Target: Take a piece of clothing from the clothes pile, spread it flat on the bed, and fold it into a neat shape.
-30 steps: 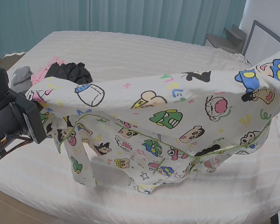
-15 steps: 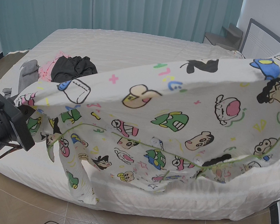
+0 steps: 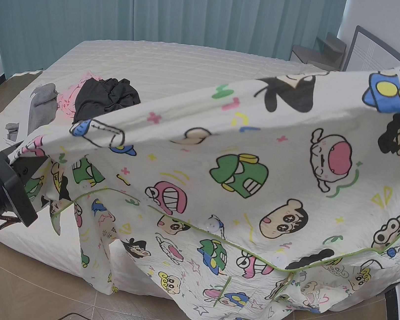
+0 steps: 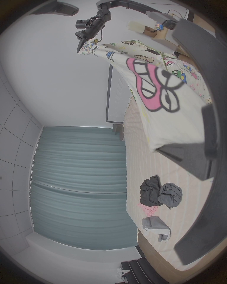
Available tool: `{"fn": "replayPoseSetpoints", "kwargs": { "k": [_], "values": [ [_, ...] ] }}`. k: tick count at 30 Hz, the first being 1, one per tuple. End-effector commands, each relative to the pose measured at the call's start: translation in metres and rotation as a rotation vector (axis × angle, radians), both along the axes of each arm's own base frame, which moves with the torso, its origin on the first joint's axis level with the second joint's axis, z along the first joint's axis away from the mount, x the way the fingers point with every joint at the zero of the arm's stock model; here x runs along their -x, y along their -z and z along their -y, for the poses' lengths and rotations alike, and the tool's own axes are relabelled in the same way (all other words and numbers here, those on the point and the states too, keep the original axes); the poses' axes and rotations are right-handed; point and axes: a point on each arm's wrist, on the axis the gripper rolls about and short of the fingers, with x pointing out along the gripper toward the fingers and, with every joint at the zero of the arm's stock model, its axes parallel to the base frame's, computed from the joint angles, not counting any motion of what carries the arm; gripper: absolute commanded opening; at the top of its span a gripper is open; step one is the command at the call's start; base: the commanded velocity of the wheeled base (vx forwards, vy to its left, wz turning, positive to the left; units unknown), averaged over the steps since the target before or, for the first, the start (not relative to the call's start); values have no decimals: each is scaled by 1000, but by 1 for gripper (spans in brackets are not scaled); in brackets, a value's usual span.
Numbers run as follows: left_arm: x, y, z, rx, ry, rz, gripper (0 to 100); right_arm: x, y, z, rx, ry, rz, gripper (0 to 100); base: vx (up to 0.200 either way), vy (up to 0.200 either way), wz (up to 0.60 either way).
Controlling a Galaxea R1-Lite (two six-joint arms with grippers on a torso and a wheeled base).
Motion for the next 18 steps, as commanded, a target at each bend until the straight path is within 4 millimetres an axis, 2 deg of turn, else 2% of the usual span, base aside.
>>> {"fn": "replayPoseSetpoints", "kwargs": {
  "k": [1, 7, 11, 18],
  "values": [
    [1, 21, -1, -46, -1, -59, 0, -9, 22, -2, 54, 28, -113, 0, 0, 0, 0],
    [1, 47, -1, -67, 2, -153, 0, -20, 43, -4, 92, 65, -188, 0, 0, 0, 0],
    [0, 58, 0, -78, 1, -198, 0, -26, 47, -4, 100, 91, -207, 0, 0, 0, 0],
    [-13, 73, 12, -78, -7, -297, 0, -50, 60, -6, 129, 147, -279, 0, 0, 0, 0]
  ]
}}
